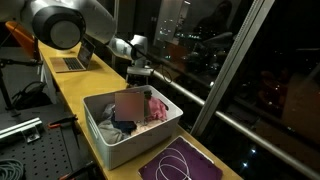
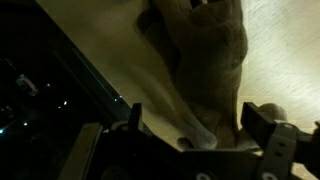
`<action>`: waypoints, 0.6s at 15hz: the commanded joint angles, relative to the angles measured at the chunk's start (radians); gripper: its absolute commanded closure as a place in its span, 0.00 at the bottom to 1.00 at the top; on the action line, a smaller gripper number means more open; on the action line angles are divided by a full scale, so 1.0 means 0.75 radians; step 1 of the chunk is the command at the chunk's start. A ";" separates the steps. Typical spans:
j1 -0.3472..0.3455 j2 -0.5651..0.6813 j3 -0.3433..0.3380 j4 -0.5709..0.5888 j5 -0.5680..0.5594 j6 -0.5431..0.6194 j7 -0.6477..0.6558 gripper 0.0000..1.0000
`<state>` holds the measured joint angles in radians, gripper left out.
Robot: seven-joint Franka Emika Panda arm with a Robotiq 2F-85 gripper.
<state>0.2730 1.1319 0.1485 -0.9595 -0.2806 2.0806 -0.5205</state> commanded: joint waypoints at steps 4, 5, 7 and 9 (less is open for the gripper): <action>-0.003 0.175 0.028 0.231 0.091 -0.123 -0.068 0.28; -0.001 0.191 0.027 0.248 0.097 -0.132 -0.070 0.32; 0.001 0.217 0.025 0.282 0.109 -0.145 -0.075 0.39; -0.005 0.215 0.035 0.278 0.104 -0.139 -0.069 0.54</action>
<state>0.2738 1.2608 0.1542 -0.8191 -0.2227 2.0138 -0.5435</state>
